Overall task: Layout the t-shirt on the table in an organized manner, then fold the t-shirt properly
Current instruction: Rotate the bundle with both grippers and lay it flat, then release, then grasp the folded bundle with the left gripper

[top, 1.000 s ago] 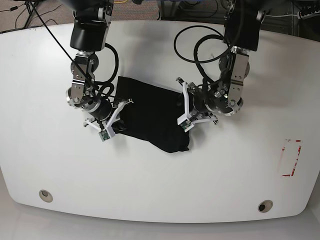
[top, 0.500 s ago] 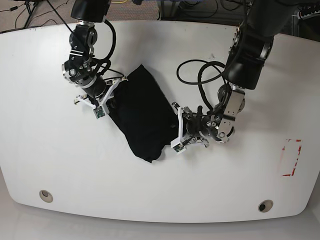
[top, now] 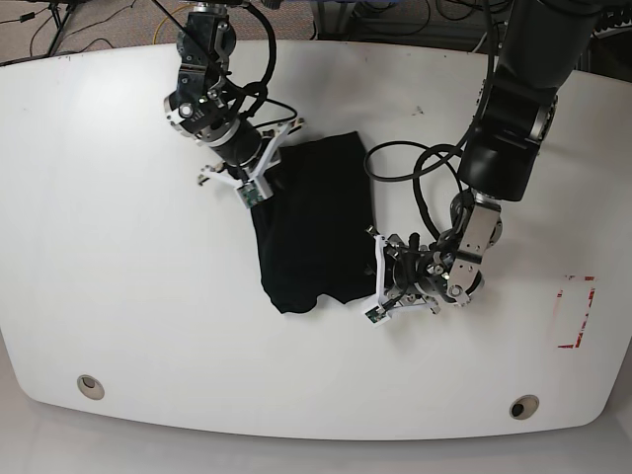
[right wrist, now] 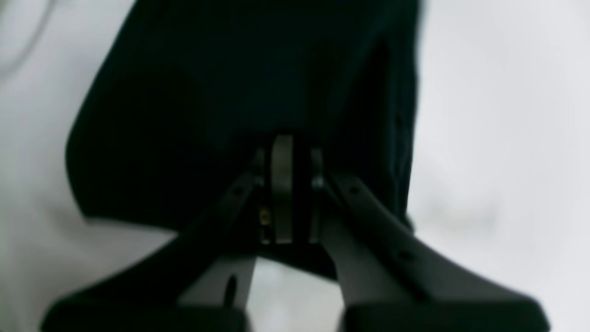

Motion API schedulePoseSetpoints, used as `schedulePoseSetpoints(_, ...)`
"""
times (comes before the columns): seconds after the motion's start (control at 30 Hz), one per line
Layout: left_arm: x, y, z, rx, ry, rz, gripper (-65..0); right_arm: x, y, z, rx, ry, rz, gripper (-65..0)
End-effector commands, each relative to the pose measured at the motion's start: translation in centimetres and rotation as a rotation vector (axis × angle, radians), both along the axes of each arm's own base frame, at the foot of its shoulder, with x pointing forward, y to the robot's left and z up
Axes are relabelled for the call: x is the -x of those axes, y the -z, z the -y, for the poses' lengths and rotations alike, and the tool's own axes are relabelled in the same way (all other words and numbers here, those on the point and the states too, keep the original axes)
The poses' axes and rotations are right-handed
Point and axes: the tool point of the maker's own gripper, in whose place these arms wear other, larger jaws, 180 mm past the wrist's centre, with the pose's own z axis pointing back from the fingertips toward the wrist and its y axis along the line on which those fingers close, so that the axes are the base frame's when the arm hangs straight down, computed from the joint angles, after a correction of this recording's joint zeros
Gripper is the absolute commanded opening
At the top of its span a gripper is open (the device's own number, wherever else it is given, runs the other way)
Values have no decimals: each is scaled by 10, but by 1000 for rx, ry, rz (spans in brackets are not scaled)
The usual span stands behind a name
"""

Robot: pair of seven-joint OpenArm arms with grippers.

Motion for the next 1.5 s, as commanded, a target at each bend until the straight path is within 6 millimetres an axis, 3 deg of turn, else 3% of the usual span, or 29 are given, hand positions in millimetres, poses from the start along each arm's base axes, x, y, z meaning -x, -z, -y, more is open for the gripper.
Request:
schedulePoseSetpoints(0.0, -23, -31, 4, 27, 3, 77, -465, -3, -16, -16, -33, -41, 52, -612)
schedulePoseSetpoints(0.27, -39, -83, -11, -11, 18, 220, -465, -13, -47, -15, -12, -54, 148, -610)
schedulePoseSetpoints(0.57, -17, -118, -27, -16, -39, 308, -465, -38, -58, 2, 81, -76, 165, -610)
schedulePoseSetpoints(0.8, 18, -114, -57, -9, -120, 328, -465, -68, -65, -9, 49, -77, 181, -610)
schedulePoseSetpoints(1.07, 60, -100, -98, -49, -198, 316, -465, -92, -28, -23, -18, -96, 96, -612)
schedulePoseSetpoints(1.17, 73, -96, -100, -55, -200, 308, -465, -95, -10, -24, -62, -94, 81, -612)
schedulePoseSetpoints(1.33, 93, -87, -97, -60, -188, 283, -465, -99, 15, -8, -81, -82, 46, -612)
schedulePoseSetpoints(1.47, 101, -80, -96, -61, -184, 263, -465, -107, 12, -2, -68, -80, 58, -612)
